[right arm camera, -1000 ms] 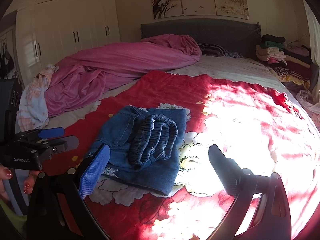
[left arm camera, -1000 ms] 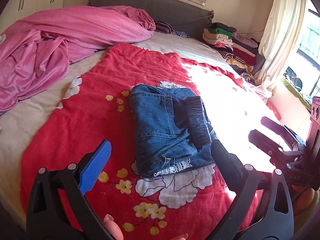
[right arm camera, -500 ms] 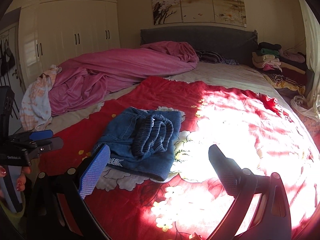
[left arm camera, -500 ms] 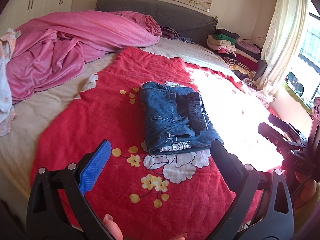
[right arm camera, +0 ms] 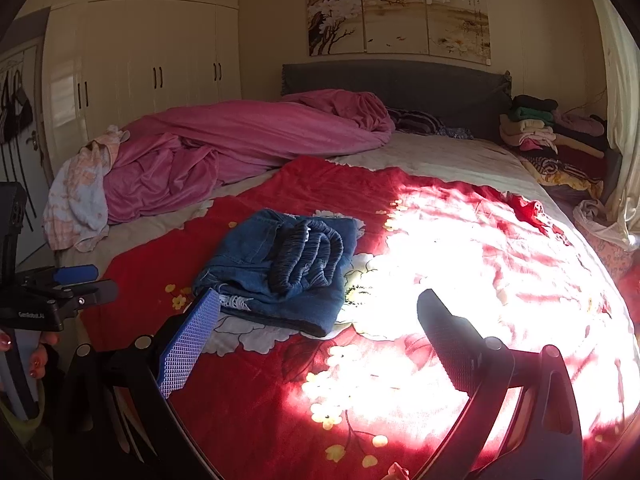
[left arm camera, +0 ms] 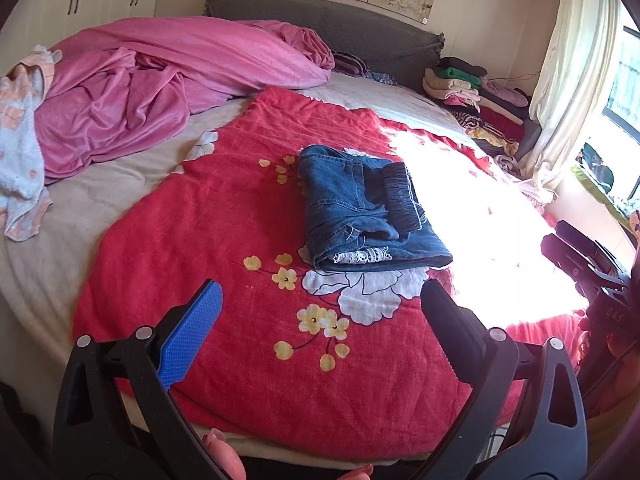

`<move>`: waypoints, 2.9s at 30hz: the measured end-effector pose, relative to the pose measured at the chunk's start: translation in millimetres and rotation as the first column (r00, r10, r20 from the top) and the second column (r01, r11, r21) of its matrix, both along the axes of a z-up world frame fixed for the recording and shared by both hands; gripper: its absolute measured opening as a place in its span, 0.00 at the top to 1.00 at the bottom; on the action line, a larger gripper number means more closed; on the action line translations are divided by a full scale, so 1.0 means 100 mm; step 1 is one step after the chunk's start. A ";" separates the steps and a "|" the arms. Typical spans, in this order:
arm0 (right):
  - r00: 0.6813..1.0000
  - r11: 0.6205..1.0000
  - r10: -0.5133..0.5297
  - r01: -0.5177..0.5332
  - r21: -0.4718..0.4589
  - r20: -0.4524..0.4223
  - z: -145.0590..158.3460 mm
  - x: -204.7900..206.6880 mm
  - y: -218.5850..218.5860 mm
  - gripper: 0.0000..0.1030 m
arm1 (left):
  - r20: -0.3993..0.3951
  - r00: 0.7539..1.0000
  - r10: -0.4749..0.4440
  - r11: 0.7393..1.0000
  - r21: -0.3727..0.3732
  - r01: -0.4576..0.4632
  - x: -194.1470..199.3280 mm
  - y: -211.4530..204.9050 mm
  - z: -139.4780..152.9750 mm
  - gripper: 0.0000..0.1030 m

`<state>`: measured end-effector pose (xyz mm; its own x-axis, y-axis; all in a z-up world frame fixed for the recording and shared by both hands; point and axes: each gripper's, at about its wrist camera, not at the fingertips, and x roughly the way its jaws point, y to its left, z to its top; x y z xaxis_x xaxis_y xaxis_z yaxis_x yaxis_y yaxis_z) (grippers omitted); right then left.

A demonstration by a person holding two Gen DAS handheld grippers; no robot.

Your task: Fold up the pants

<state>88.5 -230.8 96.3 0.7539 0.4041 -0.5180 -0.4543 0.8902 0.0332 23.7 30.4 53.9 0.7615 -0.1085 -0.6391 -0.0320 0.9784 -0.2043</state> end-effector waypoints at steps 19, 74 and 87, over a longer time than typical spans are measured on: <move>0.999 1.000 -0.008 0.007 -0.014 -0.046 -0.28 -0.31 -0.05 0.05 | 0.006 1.000 -0.004 1.000 0.013 0.004 -0.25 -0.20 -0.18 0.10; 0.992 0.998 -0.023 0.016 -0.057 -0.124 -0.67 -0.31 0.08 0.05 | -0.066 0.998 0.023 0.999 0.044 -0.020 -0.25 -0.25 -0.47 0.10; 0.992 0.998 -0.028 0.021 -0.058 -0.121 -0.67 -0.32 0.08 0.05 | -0.069 0.997 0.020 0.999 0.046 -0.017 -0.24 -0.25 -0.48 0.10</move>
<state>56.2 -222.7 29.5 0.6930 0.3535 -0.6283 -0.4280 0.9031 0.0361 -0.1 5.5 6.3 0.7170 -0.0644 -0.6941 -0.0626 0.9858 -0.1560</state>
